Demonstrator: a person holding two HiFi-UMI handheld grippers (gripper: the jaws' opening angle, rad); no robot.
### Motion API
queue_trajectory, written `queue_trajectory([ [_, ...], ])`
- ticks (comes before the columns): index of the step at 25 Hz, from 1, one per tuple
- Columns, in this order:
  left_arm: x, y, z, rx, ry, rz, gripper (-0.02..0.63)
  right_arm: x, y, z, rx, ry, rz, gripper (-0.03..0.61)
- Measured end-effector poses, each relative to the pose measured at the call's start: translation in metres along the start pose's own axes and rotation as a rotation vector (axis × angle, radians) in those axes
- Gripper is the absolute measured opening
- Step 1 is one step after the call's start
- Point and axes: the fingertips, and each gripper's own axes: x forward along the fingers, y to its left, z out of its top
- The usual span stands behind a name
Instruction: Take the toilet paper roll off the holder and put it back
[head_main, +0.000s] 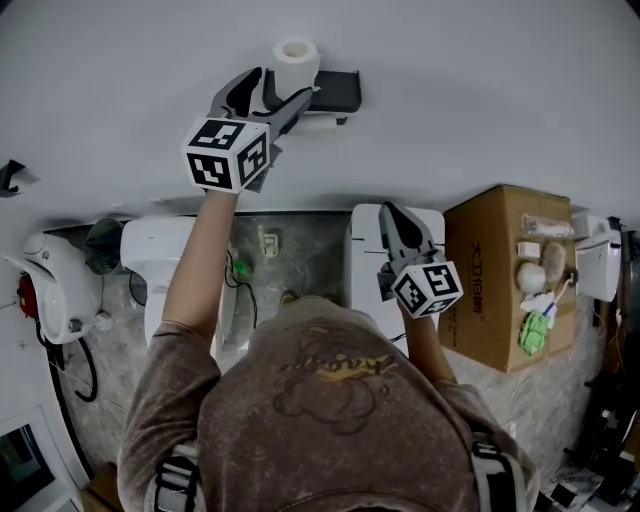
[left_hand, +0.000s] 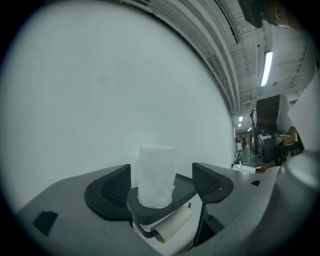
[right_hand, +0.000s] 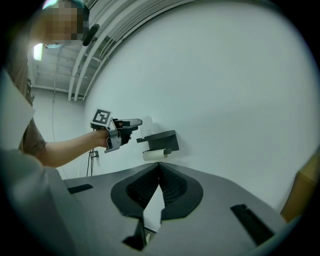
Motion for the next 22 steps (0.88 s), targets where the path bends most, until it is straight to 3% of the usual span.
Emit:
queue_trajectory([
  [12, 0.038, 0.008, -0.008, 0.058, 0.071, -0.001, 0.370, -0.010, -0.018, -0.001, 0.015, -0.005, -0.051, -0.002],
  [22, 0.041, 0.012, -0.007, 0.036, 0.076, 0.007, 0.298, -0.019, -0.025, 0.001, 0.017, -0.016, -0.084, -0.002],
])
